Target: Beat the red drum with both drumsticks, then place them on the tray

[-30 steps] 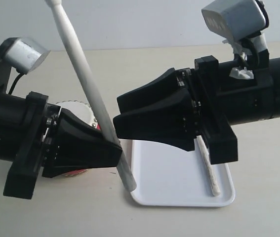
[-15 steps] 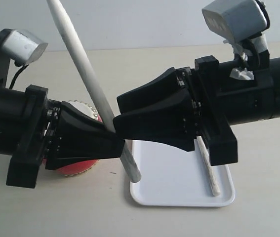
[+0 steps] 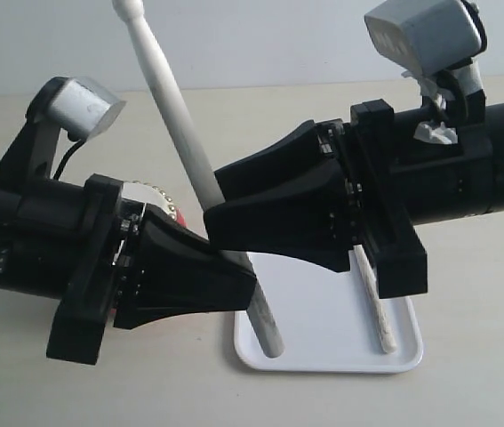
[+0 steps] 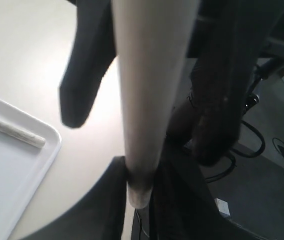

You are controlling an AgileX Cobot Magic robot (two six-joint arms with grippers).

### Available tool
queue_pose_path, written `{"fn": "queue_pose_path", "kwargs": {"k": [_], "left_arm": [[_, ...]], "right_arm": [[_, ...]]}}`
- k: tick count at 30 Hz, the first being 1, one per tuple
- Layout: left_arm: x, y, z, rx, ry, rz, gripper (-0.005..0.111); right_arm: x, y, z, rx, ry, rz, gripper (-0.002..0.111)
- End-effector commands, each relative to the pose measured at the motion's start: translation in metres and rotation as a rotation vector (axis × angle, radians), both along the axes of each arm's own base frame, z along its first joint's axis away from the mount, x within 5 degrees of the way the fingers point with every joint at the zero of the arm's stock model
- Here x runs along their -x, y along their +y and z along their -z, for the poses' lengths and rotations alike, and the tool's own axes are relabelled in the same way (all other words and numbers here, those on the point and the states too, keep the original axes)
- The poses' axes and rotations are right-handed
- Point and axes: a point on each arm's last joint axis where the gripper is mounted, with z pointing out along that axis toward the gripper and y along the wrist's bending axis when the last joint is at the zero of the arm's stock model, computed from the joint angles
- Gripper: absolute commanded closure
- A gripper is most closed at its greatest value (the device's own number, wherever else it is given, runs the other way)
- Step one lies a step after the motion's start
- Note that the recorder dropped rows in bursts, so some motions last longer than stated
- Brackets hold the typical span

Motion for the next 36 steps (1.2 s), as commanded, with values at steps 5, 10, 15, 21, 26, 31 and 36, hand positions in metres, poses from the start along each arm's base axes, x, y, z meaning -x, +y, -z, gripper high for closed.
{"fn": "queue_pose_path", "kwargs": {"k": [5, 10, 15, 21, 26, 31, 36], "left_arm": [[0.0001, -0.0029, -0.0023, 0.034, 0.008, -0.018, 0.107], [0.0023, -0.0043, -0.002, 0.031, 0.007, -0.003, 0.107], [0.0094, -0.01, -0.0017, 0.028, 0.005, 0.031, 0.107], [0.0096, -0.0104, -0.0015, 0.026, 0.002, 0.03, 0.107], [0.0097, -0.0103, -0.0014, 0.024, 0.003, 0.031, 0.107], [0.0097, -0.0103, -0.0014, 0.024, 0.007, 0.03, 0.096], [0.0097, -0.0103, -0.0014, 0.024, 0.011, 0.028, 0.063]], "right_arm": [[-0.0002, 0.0002, 0.0002, -0.018, 0.005, 0.0, 0.06], [-0.0002, 0.0002, 0.0001, -0.018, 0.005, 0.0, 0.065], [-0.0002, 0.0002, 0.0001, -0.018, 0.005, 0.0, 0.081], [-0.0001, 0.0002, 0.0003, -0.017, 0.004, -0.001, 0.103], [-0.0001, 0.0002, 0.0003, -0.016, 0.013, 0.001, 0.108], [-0.0001, 0.0002, 0.0003, -0.016, 0.017, 0.001, 0.108], [-0.0003, 0.0003, 0.0, -0.016, 0.053, 0.009, 0.108]]}}
